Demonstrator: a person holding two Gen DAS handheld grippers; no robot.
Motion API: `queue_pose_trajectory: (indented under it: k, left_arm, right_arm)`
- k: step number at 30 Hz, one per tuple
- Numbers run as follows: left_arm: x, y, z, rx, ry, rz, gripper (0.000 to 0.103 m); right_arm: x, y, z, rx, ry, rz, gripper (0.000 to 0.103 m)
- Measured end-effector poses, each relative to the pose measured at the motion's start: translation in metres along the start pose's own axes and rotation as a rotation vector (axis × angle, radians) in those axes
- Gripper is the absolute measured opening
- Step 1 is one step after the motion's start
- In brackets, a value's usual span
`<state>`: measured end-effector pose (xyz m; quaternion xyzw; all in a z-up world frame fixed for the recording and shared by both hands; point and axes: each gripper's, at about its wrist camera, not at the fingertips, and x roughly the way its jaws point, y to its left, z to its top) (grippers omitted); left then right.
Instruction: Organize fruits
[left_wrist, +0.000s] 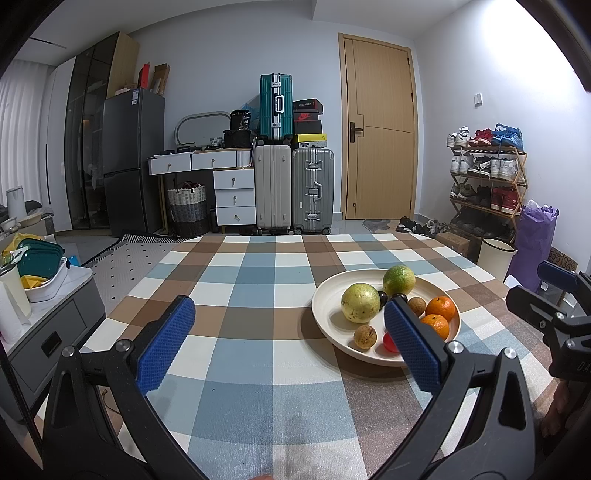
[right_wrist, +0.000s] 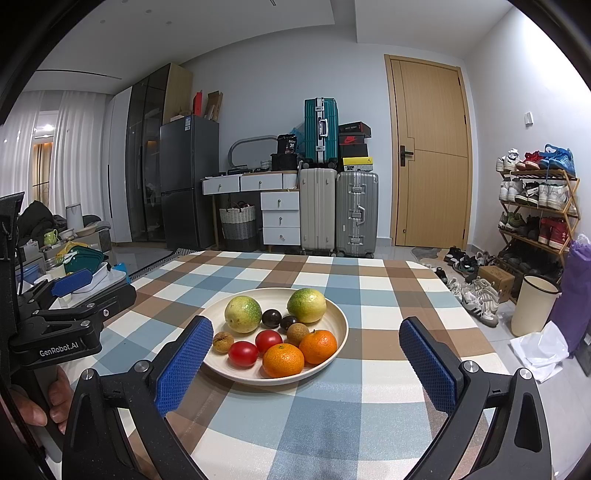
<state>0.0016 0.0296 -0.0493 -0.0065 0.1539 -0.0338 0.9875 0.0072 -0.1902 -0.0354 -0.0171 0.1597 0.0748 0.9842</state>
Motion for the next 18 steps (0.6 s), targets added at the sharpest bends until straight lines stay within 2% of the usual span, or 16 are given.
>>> queue_pose_trajectory:
  k: [18]
  left_arm:
    - [-0.0021,-0.0007,0.0006,0.000,0.001,0.000,0.102]
  right_arm:
    - [-0.0001,-0.0005,-0.0001,0.001,0.000,0.000,0.103]
